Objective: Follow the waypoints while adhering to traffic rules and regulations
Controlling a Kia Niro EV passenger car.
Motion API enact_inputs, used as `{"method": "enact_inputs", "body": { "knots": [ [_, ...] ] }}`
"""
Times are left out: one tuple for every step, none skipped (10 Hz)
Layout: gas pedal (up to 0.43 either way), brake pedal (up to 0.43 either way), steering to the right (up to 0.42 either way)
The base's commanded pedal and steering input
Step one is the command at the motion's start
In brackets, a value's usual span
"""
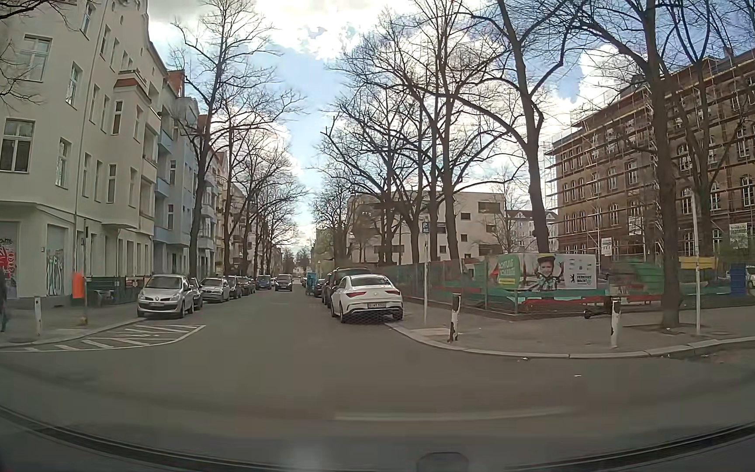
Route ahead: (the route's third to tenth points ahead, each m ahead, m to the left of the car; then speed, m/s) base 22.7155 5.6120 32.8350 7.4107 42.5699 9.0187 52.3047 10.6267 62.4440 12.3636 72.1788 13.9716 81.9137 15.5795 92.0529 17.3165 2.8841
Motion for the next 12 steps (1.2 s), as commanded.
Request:
{"method": "enact_inputs", "body": {
  "knots": [
    [0.287,0.030,-0.056],
    [0.248,0.030,-0.058],
    [0.189,0.030,-0.064],
    [0.150,0.030,-0.074],
    [0.110,0.030,-0.095],
    [0.047,0.030,-0.113],
    [0.000,0.030,-0.129],
    [0.000,0.030,-0.129],
    [0.000,0.030,-0.124],
    [0.000,0.030,-0.119],
    [0.000,0.030,-0.115],
    [0.000,0.037,-0.110]
  ]
}}
